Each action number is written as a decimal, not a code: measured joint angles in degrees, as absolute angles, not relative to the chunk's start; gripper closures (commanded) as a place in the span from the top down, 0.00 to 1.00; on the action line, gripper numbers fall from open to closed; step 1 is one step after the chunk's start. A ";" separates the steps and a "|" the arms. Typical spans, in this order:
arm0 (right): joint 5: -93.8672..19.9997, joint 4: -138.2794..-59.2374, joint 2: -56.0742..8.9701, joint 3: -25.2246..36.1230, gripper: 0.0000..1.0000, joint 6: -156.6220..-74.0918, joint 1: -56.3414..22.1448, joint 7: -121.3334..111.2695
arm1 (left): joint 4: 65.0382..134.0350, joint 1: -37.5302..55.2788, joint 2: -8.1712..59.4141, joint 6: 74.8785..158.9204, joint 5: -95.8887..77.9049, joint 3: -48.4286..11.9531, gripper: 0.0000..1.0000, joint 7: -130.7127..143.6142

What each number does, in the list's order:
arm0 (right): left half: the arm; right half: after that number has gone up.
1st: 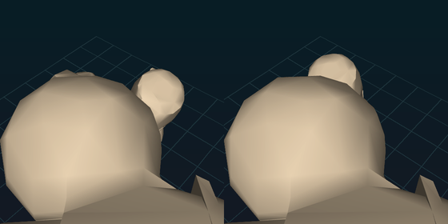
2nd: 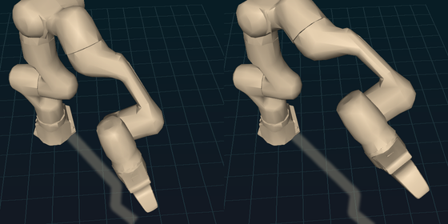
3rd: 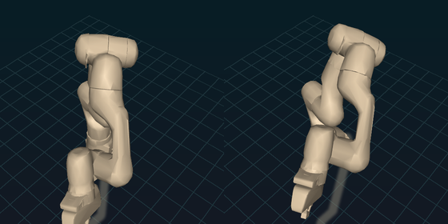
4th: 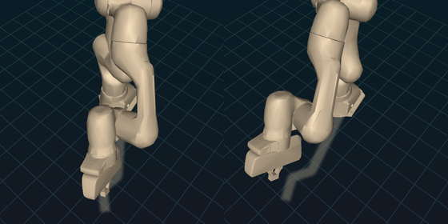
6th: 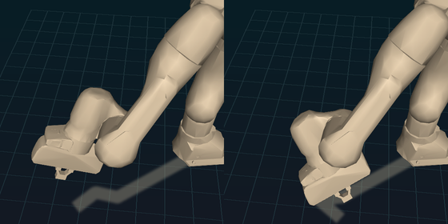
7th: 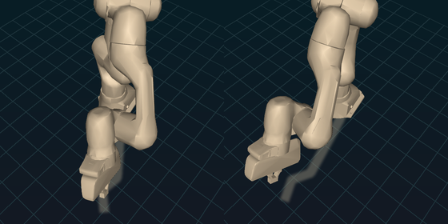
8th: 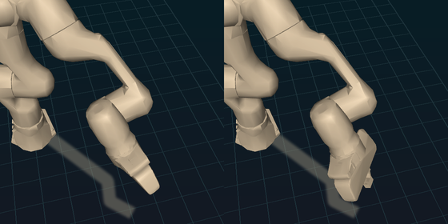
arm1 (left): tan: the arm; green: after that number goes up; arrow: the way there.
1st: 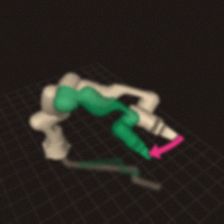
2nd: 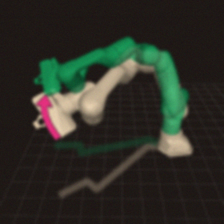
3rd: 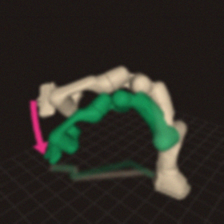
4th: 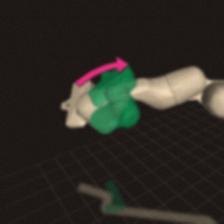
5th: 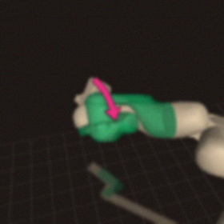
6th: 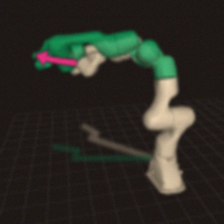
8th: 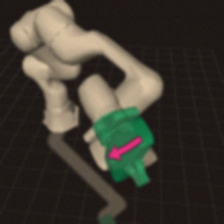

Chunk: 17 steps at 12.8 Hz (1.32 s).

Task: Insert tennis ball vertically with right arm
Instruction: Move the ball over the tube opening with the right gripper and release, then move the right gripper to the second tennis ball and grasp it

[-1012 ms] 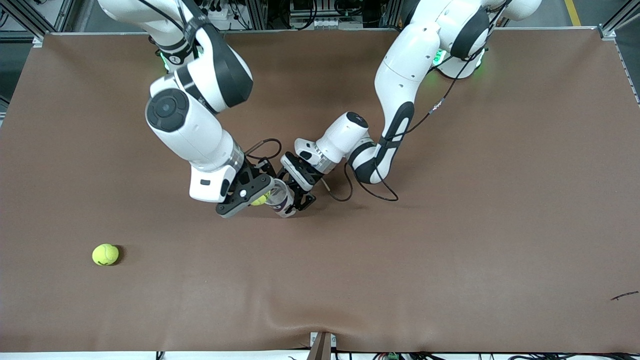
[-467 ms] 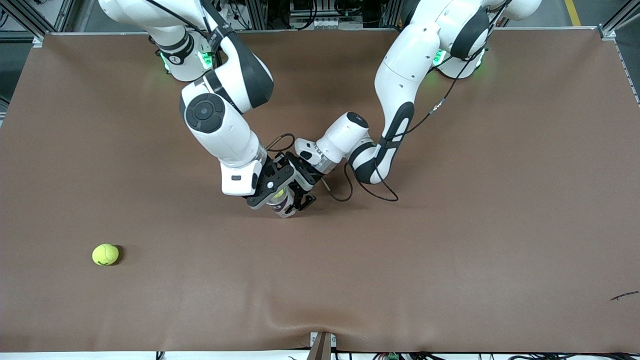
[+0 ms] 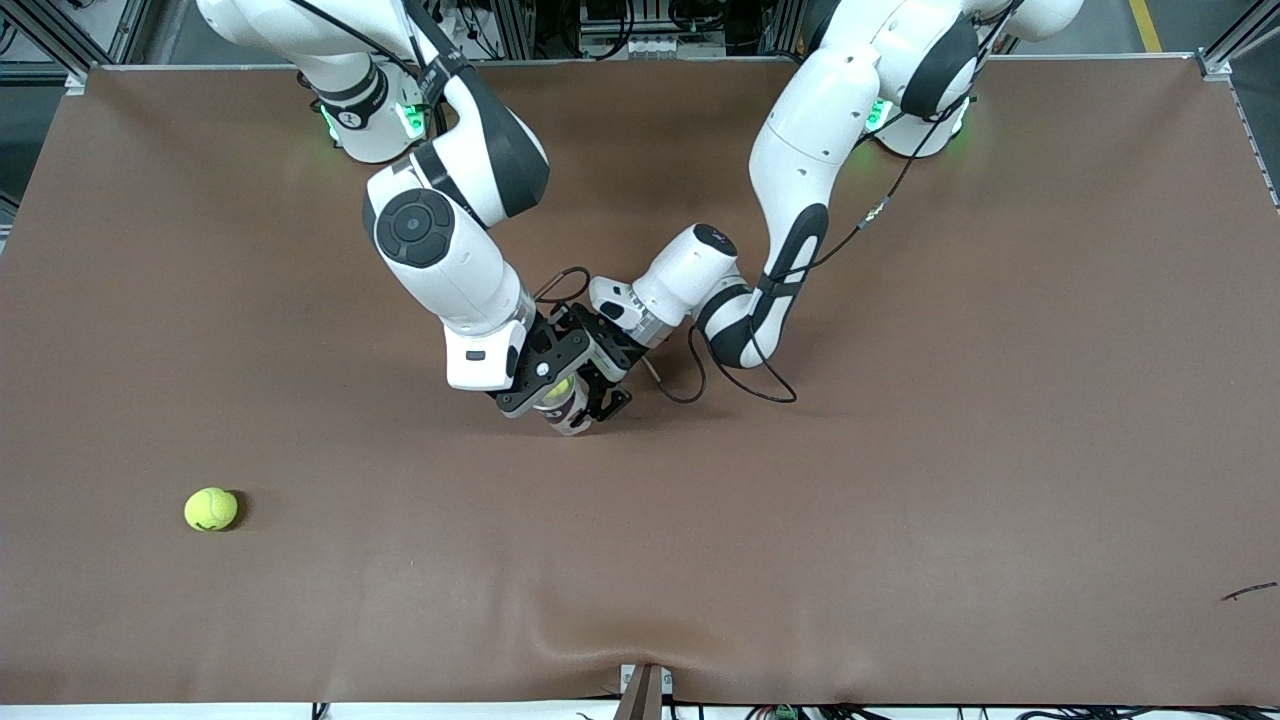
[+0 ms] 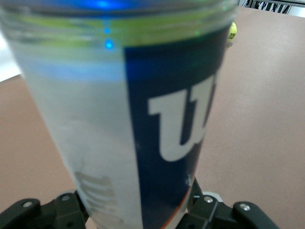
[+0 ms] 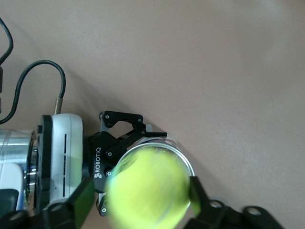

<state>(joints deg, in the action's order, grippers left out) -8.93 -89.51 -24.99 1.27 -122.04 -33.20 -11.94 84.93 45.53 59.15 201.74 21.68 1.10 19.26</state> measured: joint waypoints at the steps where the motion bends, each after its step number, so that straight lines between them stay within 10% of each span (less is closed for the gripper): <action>1: -8.93 -89.51 -24.98 1.29 1.00 -122.04 -33.20 -11.94 | 84.93 45.53 59.16 201.74 21.68 1.11 0.76 19.26; 12: -8.55 -88.67 -16.66 4.53 1.00 -101.77 -15.71 -11.97 | 84.81 45.53 59.23 201.75 21.68 1.16 0.78 19.26; 17: -7.60 -88.14 -23.10 5.26 1.00 -107.91 -2.27 -13.12 | 84.72 45.52 59.36 201.76 21.68 1.19 0.81 19.26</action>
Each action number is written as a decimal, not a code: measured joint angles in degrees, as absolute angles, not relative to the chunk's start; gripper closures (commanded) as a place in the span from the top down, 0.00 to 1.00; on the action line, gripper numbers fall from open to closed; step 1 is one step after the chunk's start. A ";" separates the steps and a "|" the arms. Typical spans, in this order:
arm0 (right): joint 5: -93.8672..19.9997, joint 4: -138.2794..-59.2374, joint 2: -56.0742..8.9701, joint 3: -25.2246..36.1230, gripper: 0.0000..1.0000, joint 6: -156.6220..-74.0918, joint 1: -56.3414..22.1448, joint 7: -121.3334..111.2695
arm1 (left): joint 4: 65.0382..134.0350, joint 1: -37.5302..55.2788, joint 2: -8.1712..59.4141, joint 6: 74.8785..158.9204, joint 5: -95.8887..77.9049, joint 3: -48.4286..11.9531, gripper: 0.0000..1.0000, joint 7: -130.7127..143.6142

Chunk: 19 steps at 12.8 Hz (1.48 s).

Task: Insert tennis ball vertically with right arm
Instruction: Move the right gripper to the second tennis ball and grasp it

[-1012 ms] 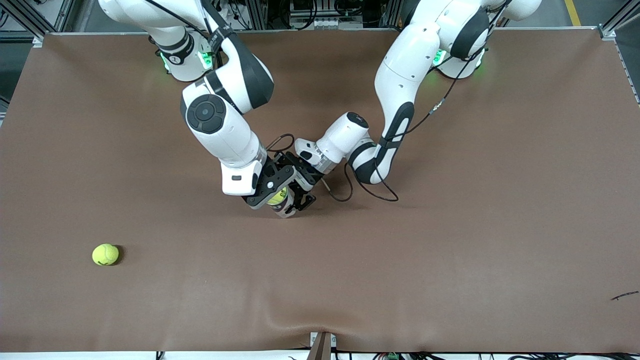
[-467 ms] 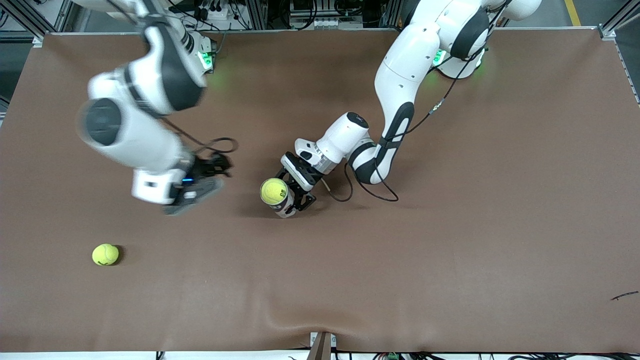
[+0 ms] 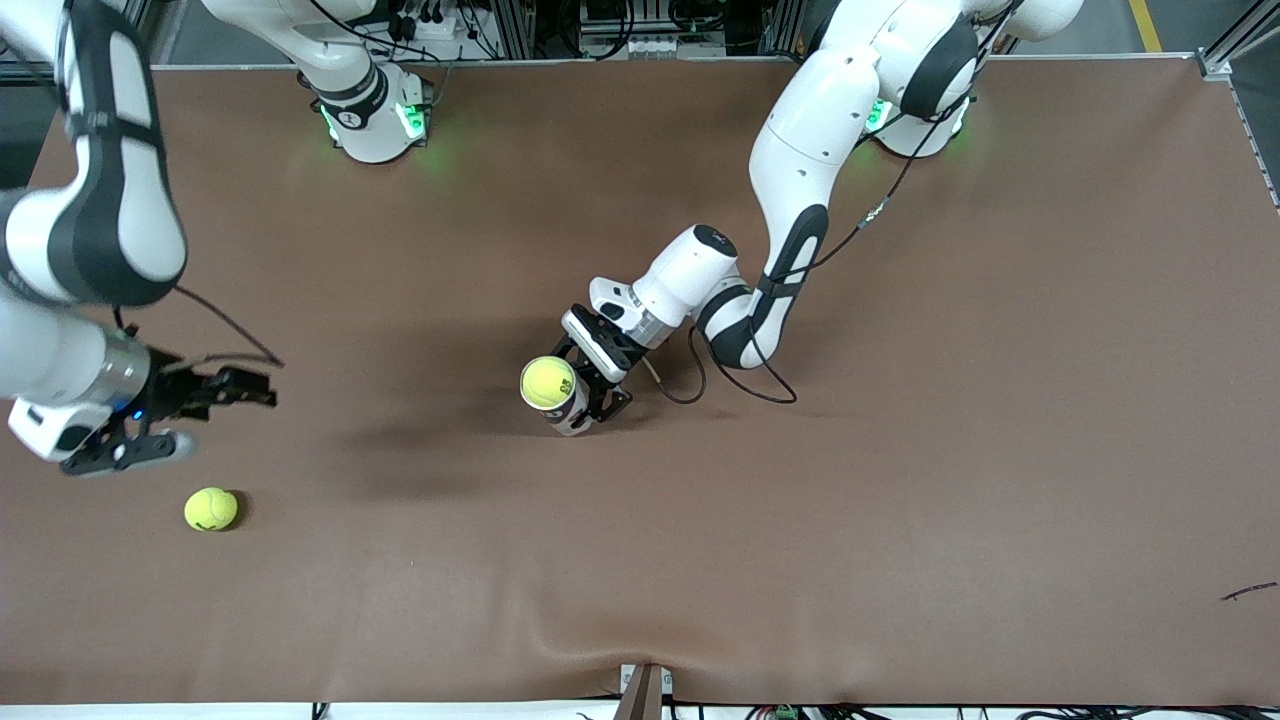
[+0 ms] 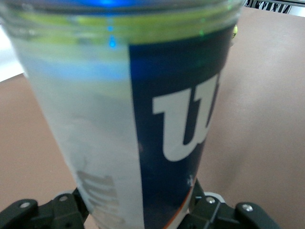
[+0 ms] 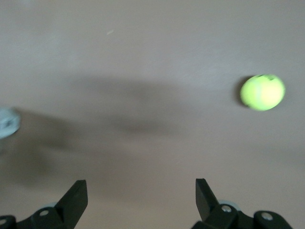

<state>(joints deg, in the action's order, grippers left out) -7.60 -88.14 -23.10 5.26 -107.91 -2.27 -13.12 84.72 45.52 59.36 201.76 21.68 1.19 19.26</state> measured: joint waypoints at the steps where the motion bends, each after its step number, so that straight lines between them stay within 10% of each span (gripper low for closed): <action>1: -5.90 -86.82 -26.06 5.26 1.00 -110.40 -1.72 -13.11 | 84.69 45.52 59.38 201.78 21.68 1.19 0.81 19.26; 8: -3.49 -77.02 -44.21 5.38 1.00 -123.98 5.87 -34.68 | 84.52 45.52 59.46 201.99 21.68 1.22 0.81 19.26; 17: -3.49 -76.29 -49.50 5.17 1.00 -129.81 7.45 -38.98 | 84.49 45.52 59.47 202.01 21.68 1.22 0.82 19.26; 18: -3.49 -76.32 -49.92 5.17 0.97 -130.56 7.75 -39.13 | 84.49 45.52 59.47 202.01 21.68 1.23 0.84 19.26; 19: -3.50 -76.34 -50.46 5.17 0.72 -131.31 8.07 -39.31 | 84.48 45.52 59.47 202.02 21.68 1.23 0.84 19.26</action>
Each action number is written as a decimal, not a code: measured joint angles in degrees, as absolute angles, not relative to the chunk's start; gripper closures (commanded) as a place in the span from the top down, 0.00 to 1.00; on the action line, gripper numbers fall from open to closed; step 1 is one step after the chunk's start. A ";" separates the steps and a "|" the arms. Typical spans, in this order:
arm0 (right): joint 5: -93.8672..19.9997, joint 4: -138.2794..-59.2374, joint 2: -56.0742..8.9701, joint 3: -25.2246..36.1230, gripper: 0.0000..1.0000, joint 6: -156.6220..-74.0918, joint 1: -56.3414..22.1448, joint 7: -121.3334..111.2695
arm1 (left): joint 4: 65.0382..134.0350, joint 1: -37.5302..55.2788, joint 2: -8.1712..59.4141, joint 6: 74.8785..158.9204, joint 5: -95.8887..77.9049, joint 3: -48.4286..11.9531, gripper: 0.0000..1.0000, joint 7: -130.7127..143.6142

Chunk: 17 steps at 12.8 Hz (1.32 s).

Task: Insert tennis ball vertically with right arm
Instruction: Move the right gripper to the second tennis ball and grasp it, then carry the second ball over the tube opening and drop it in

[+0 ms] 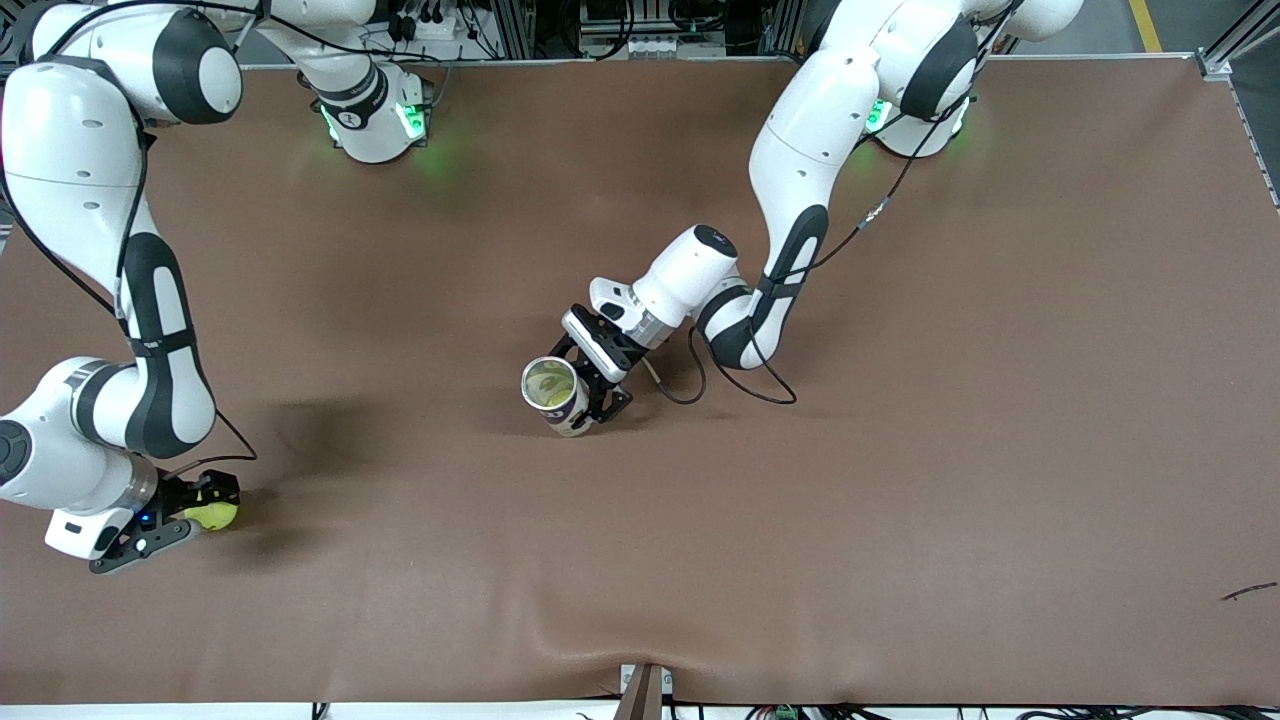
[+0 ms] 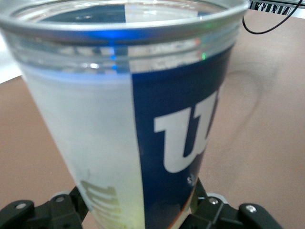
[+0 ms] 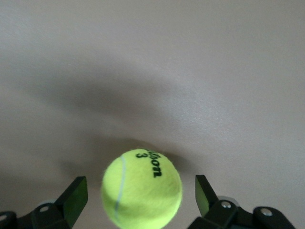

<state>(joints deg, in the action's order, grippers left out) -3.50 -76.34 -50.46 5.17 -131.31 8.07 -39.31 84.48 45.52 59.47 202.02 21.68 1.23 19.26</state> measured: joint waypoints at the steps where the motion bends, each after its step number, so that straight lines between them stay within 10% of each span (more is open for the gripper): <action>1: -3.50 -76.34 -50.87 5.17 0.51 -131.71 8.28 -39.40 | 84.48 45.52 59.47 202.02 21.68 1.23 0.84 19.26; 3: -3.75 -76.35 -51.26 5.07 0.31 -131.79 8.35 -39.44 | 84.48 45.52 59.47 202.02 21.68 1.24 0.84 19.26; 11: -12.08 -74.62 -43.33 1.69 0.32 -107.96 7.66 -31.37 | 84.42 45.51 59.50 202.02 21.68 1.27 0.83 19.26; 17: -12.39 -74.72 -32.62 -13.21 0.31 -97.94 4.95 0.61 | 84.33 45.51 59.54 202.02 21.68 1.29 0.75 19.26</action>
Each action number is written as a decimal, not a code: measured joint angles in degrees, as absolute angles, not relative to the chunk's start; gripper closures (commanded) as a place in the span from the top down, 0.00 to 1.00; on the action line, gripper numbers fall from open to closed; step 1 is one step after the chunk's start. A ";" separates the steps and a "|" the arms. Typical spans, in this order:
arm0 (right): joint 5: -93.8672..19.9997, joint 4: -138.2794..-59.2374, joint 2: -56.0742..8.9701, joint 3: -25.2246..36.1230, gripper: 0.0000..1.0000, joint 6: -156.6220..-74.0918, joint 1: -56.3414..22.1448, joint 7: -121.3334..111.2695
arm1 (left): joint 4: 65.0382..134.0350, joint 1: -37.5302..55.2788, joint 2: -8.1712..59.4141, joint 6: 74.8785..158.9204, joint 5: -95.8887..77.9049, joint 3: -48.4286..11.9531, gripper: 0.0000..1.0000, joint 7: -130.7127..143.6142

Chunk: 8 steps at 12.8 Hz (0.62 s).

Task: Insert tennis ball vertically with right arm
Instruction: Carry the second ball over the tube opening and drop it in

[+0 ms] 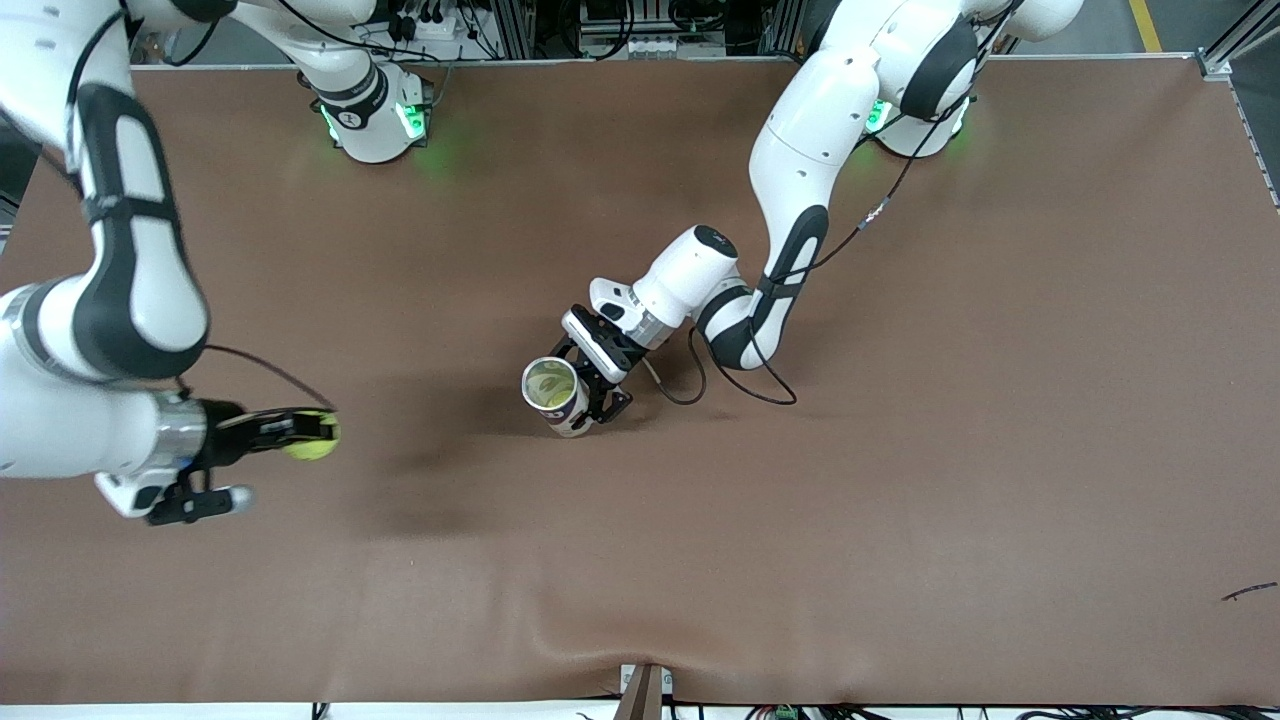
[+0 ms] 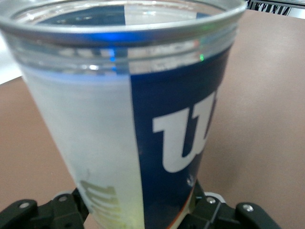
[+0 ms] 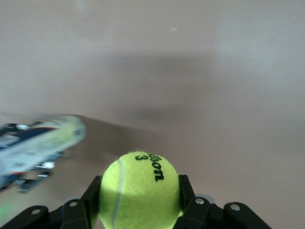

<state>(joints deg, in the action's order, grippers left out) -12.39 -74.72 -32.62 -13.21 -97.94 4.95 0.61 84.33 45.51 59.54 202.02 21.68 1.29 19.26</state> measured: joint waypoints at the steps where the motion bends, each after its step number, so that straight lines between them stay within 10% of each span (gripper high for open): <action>1: -12.38 -74.78 -32.19 -16.11 0.31 -98.25 4.79 5.63 | 84.33 45.51 59.54 202.02 21.68 1.29 0.75 19.26; 8: -12.28 -76.98 -32.11 -24.43 0.32 -107.76 -2.40 26.96 | 84.25 45.51 59.54 202.12 21.68 1.30 0.81 19.26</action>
<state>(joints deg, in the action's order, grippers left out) -12.28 -76.98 -32.11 -24.43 -107.76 -2.40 26.96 84.25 45.51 59.54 202.12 21.68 1.30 19.26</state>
